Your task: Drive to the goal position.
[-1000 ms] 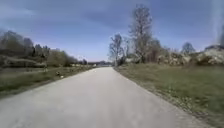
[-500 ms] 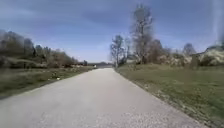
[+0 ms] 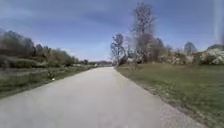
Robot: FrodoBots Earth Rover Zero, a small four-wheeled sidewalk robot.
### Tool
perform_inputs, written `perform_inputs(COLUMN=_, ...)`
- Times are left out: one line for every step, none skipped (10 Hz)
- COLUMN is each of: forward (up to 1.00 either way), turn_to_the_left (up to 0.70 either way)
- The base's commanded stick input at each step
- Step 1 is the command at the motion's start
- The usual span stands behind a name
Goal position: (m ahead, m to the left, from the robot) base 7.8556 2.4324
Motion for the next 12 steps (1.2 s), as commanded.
perform_inputs(forward=0.85, turn_to_the_left=0.16)
perform_inputs(forward=0.85, turn_to_the_left=0.23)
perform_inputs(forward=0.85, turn_to_the_left=0.30)
perform_inputs(forward=0.85, turn_to_the_left=0.29)
perform_inputs(forward=0.85, turn_to_the_left=0.17)
perform_inputs(forward=0.85, turn_to_the_left=0.04)
perform_inputs(forward=0.85, turn_to_the_left=0.00)
perform_inputs(forward=0.85, turn_to_the_left=0.00)
perform_inputs(forward=0.85, turn_to_the_left=0.00)
perform_inputs(forward=0.85, turn_to_the_left=0.00)
perform_inputs(forward=0.85, turn_to_the_left=0.00)
perform_inputs(forward=0.85, turn_to_the_left=0.00)
